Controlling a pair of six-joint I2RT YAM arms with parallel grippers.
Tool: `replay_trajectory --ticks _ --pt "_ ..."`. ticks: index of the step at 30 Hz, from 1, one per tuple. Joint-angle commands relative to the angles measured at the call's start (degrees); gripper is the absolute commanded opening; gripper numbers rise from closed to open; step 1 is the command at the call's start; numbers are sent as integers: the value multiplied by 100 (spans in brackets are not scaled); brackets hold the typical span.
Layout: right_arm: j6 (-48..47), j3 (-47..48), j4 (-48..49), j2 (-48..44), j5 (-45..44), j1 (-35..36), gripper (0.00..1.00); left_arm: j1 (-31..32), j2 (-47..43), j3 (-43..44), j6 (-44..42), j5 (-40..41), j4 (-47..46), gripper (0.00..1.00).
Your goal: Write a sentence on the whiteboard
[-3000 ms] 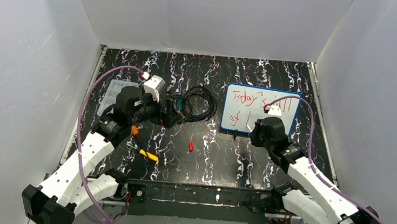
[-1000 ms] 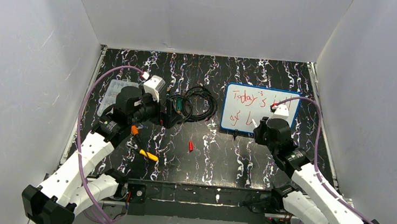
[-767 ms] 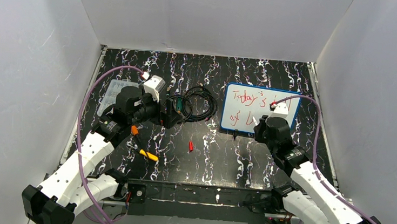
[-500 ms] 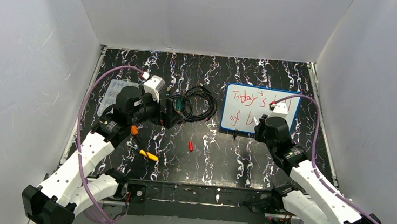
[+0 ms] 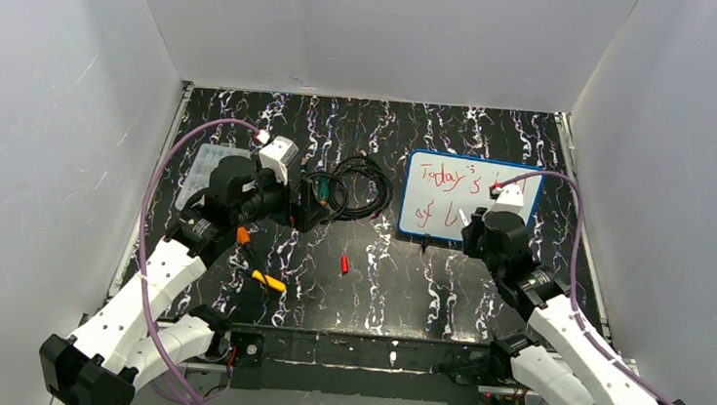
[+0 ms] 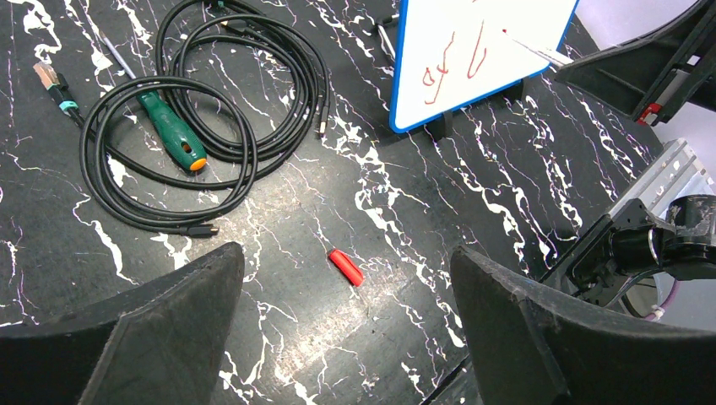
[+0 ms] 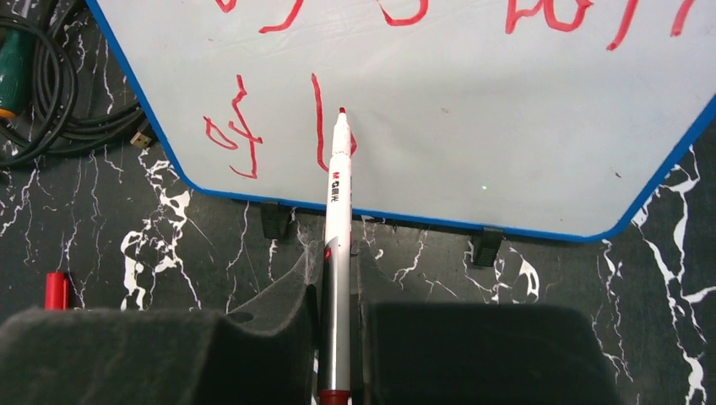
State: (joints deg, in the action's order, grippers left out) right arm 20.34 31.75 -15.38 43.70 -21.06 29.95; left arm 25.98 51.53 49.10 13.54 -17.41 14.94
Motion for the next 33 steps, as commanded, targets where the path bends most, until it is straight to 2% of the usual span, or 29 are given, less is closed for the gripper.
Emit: replay_trajectory --ticks 1,5,11,21,26,33 --pt "166 334 -484 -192 -276 -34 1 -40 -136 -85 9 -61 -61 90" --pt "225 298 -737 -238 -459 -34 1 -40 -143 -85 8 -61 -61 90" --pt "234 -29 -261 -335 -146 -50 1 -40 -134 -77 0 -52 -48 90" --pt "103 -107 4 -161 -11 -201 1 -35 -143 -76 -27 -34 -35 90" --pt "-16 -118 289 -124 482 -201 1 -40 -109 -76 -27 -34 -35 90" --pt "-47 -85 419 57 357 -201 1 -40 -69 -76 -22 -51 -44 90"
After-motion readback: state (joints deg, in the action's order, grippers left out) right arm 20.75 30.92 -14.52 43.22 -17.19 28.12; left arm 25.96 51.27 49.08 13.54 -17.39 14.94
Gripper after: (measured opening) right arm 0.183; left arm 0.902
